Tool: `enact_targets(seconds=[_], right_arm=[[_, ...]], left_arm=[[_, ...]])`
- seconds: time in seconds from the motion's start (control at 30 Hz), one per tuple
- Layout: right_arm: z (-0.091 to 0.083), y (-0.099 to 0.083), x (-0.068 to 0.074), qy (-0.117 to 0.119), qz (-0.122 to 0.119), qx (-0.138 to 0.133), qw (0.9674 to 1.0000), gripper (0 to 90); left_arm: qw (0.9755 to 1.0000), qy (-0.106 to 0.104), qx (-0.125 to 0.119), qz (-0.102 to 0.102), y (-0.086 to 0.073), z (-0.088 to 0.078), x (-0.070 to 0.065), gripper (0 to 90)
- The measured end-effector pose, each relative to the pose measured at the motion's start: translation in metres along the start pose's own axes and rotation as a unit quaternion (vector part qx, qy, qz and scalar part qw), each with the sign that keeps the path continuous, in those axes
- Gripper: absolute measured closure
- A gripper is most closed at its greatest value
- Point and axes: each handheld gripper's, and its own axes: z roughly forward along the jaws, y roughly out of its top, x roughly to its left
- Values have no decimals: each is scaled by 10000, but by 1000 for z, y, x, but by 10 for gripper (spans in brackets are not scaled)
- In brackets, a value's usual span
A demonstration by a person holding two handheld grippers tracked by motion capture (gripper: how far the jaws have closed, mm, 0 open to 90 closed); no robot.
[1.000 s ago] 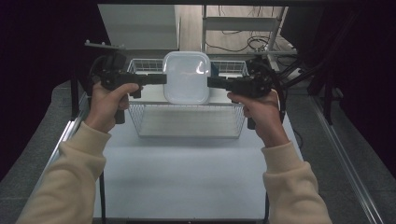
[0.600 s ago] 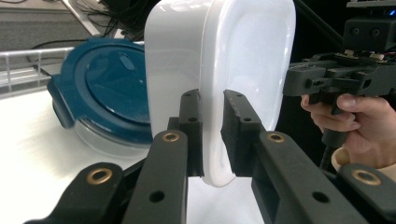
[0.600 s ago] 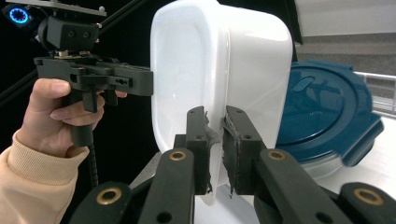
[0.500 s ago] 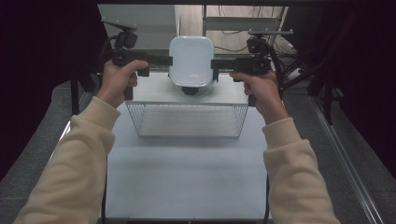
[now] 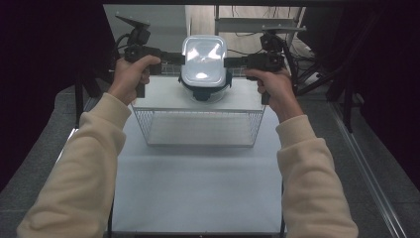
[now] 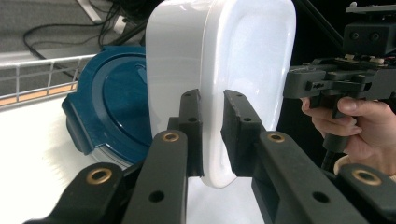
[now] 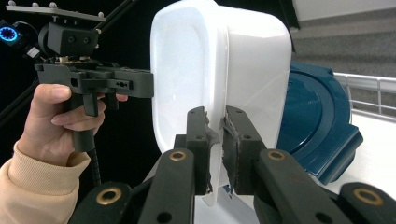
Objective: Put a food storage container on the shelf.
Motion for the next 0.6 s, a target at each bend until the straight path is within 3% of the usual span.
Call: enact_targets(seconds=[0.2,0.37,0.6], right_arm=[[6,7,-10,-9,328,60,9994,800],[12,14,-22,11,726,61,9973,770],[22,19,-47,203,1463,-51,9890,732]], left_arm=[[9998,-23,-42,-208,6,5,9,789],[9985,-93,-105,-534,14,13,18,773],[9950,-221,-206,-955,22,25,35,749]])
